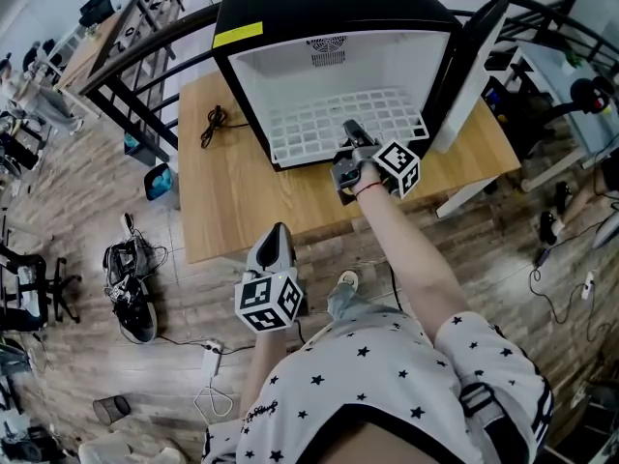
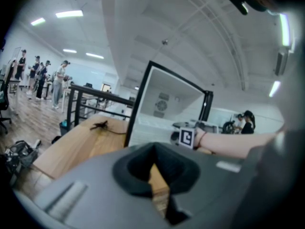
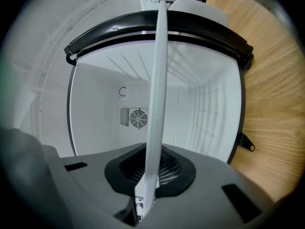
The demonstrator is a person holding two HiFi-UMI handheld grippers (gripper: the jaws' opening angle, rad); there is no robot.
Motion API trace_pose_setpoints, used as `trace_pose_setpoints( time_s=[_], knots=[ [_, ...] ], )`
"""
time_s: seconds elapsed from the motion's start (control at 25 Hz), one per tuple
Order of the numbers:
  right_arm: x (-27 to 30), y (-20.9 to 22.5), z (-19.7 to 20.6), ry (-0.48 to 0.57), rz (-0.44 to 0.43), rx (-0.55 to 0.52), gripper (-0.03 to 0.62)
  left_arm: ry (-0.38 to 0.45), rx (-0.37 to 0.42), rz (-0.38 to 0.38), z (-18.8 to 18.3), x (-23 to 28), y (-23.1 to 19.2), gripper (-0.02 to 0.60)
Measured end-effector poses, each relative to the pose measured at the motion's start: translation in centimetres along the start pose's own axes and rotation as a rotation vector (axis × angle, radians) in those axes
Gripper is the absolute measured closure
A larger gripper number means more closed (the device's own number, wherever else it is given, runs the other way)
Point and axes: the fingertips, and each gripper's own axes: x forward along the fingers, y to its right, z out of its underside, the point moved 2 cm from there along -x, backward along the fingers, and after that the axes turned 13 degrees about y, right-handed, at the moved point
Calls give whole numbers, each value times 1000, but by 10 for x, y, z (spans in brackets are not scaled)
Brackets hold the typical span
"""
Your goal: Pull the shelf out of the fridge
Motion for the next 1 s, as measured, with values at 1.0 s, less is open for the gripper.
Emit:
trace_pose_setpoints(
  time_s=[1.0],
  knots=[
    [-57, -2, -2, -7, 2, 36, 556, 17, -14, -1, 8, -46, 11, 575]
  ],
)
